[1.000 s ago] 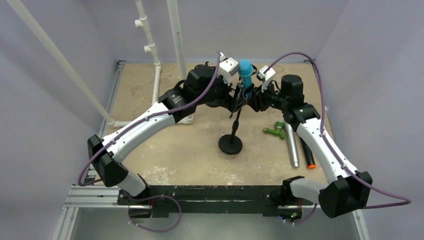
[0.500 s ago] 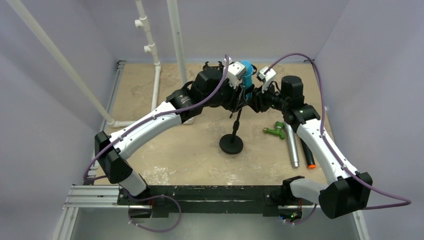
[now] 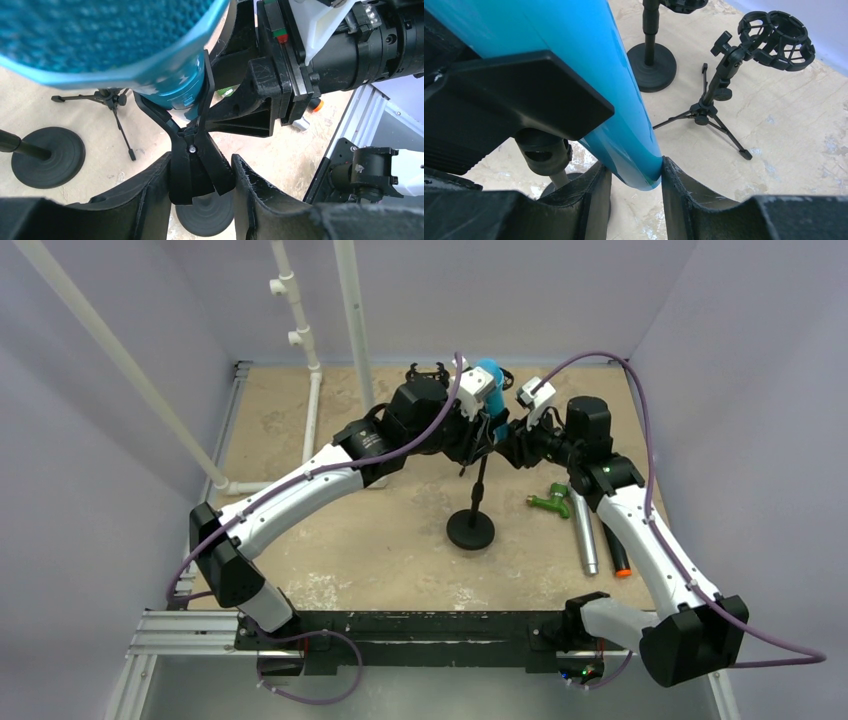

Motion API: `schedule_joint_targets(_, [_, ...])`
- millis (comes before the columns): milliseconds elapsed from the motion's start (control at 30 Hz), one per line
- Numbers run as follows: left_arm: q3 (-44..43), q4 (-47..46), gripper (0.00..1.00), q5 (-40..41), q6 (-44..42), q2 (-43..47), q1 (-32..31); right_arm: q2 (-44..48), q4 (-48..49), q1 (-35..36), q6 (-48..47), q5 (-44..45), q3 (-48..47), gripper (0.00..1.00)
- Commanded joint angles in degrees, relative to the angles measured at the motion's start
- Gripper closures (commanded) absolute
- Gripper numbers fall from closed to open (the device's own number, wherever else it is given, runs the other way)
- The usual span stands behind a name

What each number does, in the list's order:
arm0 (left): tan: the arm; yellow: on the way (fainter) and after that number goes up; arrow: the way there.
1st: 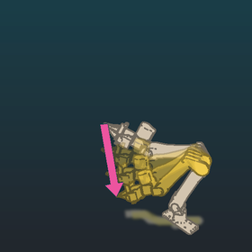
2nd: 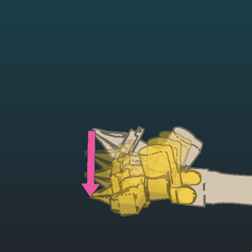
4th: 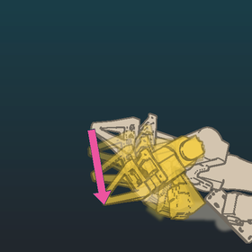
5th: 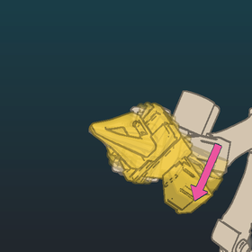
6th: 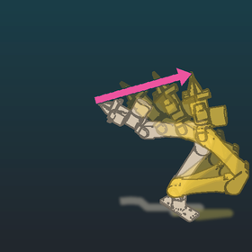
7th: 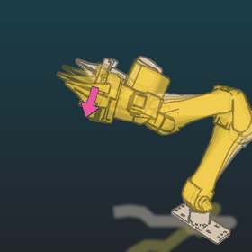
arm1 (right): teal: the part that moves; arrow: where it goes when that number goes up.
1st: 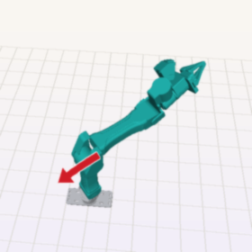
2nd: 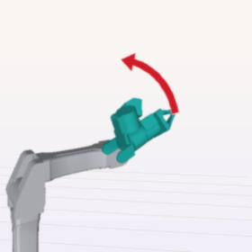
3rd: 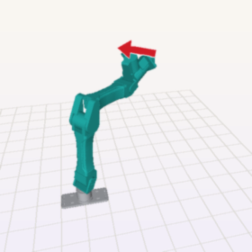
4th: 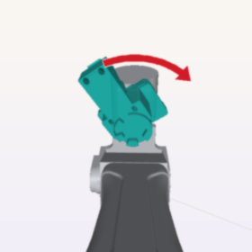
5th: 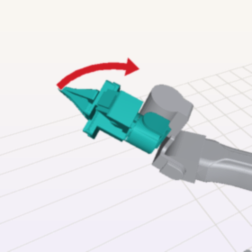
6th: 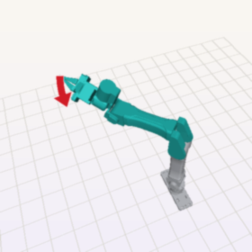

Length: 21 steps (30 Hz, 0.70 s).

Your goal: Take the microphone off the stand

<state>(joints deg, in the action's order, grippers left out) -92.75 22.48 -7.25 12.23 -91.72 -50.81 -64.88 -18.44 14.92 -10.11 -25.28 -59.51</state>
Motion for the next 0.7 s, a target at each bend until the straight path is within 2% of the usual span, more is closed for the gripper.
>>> schedule_joint_targets(0, [1.02, -2.75, 0.93, 0.38, -3.22, 3.11, 0.18, 2.34, 3.4, -0.11, -1.22, -4.12, -0.59, 0.78])
schedule_joint_targets(200, [2.5, -3.57, 0.99, 0.9, -4.64, 4.44, 0.25, 2.88, 2.22, -0.06, -3.42, -5.85, -0.19, 0.67])
schedule_joint_targets(500, [4.4, -4.47, 1.0, 0.22, -5.09, 5.78, 0.21, 3.14, 0.33, -0.06, -6.85, -5.66, -0.54, 0.66])
schedule_joint_targets(667, [6.0, -5.28, 1.0, 0.23, -6.21, 7.15, 0.35, 3.05, -1.86, -0.09, -9.03, -6.02, -1.32, 0.53])
